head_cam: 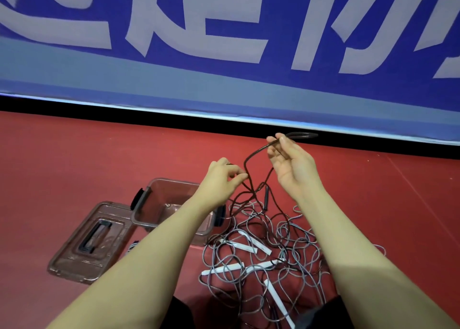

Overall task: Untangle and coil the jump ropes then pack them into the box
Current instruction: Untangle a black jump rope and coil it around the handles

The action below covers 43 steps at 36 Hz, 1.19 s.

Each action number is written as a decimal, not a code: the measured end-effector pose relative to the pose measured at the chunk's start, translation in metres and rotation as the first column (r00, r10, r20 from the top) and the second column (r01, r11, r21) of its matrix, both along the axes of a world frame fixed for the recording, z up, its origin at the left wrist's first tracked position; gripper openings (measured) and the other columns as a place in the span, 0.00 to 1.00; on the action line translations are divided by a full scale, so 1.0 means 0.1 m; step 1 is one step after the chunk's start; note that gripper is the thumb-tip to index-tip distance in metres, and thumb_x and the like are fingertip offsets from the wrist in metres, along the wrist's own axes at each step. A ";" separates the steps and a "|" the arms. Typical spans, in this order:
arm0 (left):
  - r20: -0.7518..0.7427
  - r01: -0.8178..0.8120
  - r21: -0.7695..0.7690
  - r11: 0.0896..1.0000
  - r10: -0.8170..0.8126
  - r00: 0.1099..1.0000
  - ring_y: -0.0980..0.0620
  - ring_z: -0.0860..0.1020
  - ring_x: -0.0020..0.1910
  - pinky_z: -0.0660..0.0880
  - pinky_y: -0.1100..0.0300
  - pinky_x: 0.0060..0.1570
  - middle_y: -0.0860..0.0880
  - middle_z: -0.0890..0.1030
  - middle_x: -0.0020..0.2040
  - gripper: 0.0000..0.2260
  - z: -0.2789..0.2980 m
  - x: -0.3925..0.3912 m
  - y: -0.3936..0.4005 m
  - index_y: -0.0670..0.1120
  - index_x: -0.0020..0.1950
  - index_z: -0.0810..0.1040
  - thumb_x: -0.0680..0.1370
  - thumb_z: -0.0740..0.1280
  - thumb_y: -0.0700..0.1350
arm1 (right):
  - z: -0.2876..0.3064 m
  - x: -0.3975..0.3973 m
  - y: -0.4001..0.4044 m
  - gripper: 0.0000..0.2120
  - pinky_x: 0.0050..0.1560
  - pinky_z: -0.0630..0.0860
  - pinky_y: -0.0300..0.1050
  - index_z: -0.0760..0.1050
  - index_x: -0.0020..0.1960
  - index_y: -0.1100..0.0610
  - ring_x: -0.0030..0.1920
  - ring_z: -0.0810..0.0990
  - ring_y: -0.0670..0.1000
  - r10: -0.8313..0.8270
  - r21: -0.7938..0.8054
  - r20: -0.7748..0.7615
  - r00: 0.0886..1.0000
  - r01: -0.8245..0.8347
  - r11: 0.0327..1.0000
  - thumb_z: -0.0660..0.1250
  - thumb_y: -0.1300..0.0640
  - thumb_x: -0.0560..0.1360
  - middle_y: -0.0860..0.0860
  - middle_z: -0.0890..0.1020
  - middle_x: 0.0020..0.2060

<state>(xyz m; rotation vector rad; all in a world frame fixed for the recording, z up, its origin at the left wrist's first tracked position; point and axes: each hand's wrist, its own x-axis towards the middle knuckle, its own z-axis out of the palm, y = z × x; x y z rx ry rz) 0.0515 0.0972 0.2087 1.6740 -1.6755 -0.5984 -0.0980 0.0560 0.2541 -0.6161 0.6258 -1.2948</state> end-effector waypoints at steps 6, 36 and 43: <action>-0.057 0.016 -0.022 1.000 -0.018 0.998 0.50 0.68 0.50 0.63 0.61 0.48 0.53 0.68 0.40 0.05 0.05 -0.07 0.00 0.51 0.41 0.80 0.75 0.69 0.49 | -0.01 -0.04 0.00 0.06 0.37 0.78 0.36 0.75 0.47 0.62 0.33 0.81 0.46 -0.002 0.034 0.037 0.999 0.000 0.999 0.60 0.65 0.79 0.54 0.83 0.36; -0.044 -0.012 0.081 0.997 0.015 0.999 0.53 0.61 0.54 0.58 0.66 0.56 0.49 0.66 0.50 0.14 0.12 -0.08 -0.03 0.47 0.61 0.78 0.77 0.63 0.41 | -0.25 -0.01 0.05 0.10 0.38 0.78 0.38 0.74 0.45 0.62 0.33 0.80 0.49 0.074 -0.111 -0.545 0.835 -0.159 0.981 0.57 0.64 0.81 0.58 0.82 0.39; -0.026 0.096 0.072 0.993 -0.094 0.995 0.50 0.65 0.53 0.63 0.60 0.55 0.50 0.68 0.45 0.13 0.02 -0.18 0.03 0.49 0.59 0.80 0.76 0.67 0.52 | -0.06 -0.02 0.08 0.10 0.39 0.79 0.38 0.74 0.46 0.64 0.35 0.81 0.50 0.165 -0.070 -0.249 0.954 -0.188 0.980 0.56 0.64 0.81 0.57 0.84 0.37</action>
